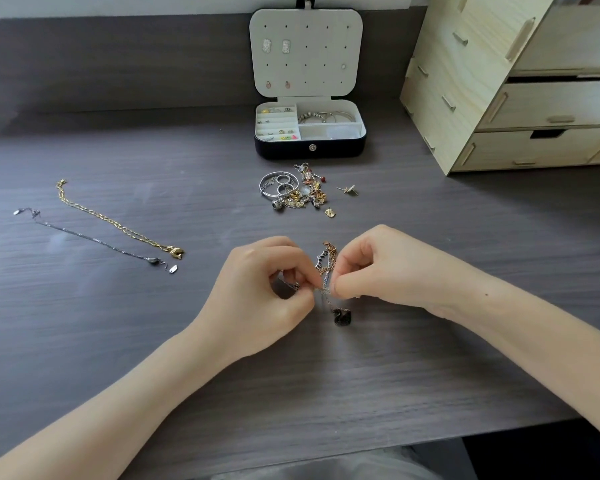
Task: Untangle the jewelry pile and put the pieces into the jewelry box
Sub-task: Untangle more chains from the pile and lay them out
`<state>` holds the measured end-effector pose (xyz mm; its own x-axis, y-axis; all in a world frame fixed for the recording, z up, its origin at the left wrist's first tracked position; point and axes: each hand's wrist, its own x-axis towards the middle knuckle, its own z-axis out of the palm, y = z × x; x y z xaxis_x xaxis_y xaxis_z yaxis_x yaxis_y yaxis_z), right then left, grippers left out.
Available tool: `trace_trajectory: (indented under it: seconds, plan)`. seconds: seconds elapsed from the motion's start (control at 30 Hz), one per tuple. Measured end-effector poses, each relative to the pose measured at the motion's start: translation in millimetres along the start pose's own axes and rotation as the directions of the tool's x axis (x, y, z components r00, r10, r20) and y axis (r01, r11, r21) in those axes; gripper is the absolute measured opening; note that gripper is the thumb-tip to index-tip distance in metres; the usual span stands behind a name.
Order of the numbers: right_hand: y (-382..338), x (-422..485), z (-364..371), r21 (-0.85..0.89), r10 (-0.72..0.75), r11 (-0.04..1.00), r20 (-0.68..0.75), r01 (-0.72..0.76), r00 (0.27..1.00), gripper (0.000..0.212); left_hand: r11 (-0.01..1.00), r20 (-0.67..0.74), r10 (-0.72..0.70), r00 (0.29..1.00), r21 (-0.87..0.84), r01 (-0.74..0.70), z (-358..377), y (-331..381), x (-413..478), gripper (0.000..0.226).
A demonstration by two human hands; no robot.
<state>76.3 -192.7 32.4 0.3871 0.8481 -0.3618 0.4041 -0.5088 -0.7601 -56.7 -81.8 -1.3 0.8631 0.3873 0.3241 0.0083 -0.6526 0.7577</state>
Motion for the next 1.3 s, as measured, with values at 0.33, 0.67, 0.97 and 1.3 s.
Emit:
trace_trajectory:
  seconds: [0.33, 0.67, 0.97, 1.3]
  plan:
    - [-6, 1, 5, -0.071, 0.085, 0.993, -0.065, -0.09, 0.994, 0.011, 0.913, 0.052, -0.224, 0.973, -0.339, 0.228, -2, -2, 3, 0.013]
    - [-14, -3, -1, -0.031, 0.142, 0.989, -0.019, -0.142, 0.99, 0.015, 0.856, 0.102, -0.251, 0.963, -0.442, 0.27, -1, 0, 4, 0.021]
    - [-12, -2, -3, -0.031, 0.157, 0.987, -0.021, -0.158, 0.987, 0.021, 0.901, 0.14, -0.221, 0.965, -0.35, 0.257, 2, -1, 5, 0.013]
    - [-6, -2, 5, -0.01, 0.086, 0.996, -0.068, -0.087, 0.994, 0.011, 0.775, 0.273, -0.244, 0.931, -0.522, 0.356, -1, 8, 9, 0.017]
